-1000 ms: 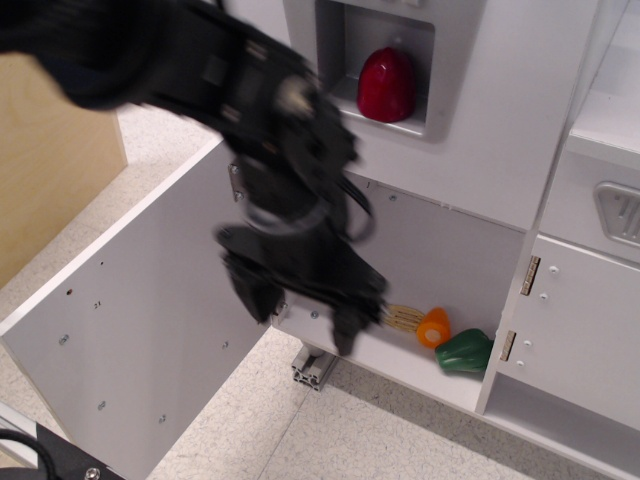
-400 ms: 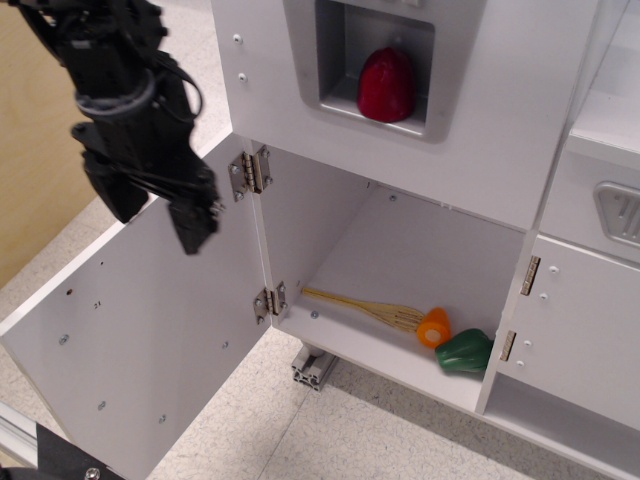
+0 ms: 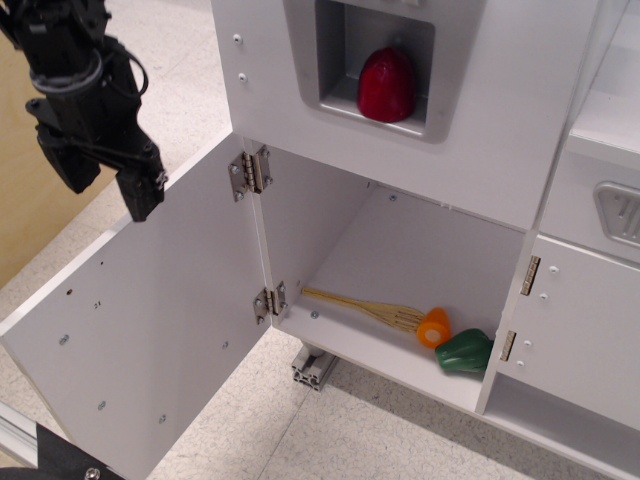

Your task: Close low fridge

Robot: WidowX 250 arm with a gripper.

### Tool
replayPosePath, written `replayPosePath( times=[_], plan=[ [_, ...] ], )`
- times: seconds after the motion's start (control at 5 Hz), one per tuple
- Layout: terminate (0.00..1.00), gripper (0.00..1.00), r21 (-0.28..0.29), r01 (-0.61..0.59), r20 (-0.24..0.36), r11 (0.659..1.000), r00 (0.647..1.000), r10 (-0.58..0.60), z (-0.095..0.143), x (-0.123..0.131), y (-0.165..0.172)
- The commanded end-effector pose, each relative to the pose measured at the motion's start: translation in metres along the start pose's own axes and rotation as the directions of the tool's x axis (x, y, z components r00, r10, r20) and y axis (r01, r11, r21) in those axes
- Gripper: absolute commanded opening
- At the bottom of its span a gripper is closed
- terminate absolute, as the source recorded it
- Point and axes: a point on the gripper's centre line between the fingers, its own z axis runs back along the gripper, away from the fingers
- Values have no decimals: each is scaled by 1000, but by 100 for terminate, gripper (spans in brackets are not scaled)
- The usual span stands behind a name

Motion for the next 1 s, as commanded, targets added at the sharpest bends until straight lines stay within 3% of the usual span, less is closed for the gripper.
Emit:
replayPosePath(
  times=[0.0, 0.2, 0.6, 0.8],
  plan=[
    [0, 100, -18, 2, -6, 1000, 1000, -2, -16, 6, 4],
    [0, 100, -71, -29, -5, 997, 1000, 29, -22, 7, -7],
    [0, 100, 15, -73, -54, 997, 996, 73, -40, 2, -48],
    [0, 100, 83, -115, 37, 990, 993, 112, -42, 10, -63]
  ],
)
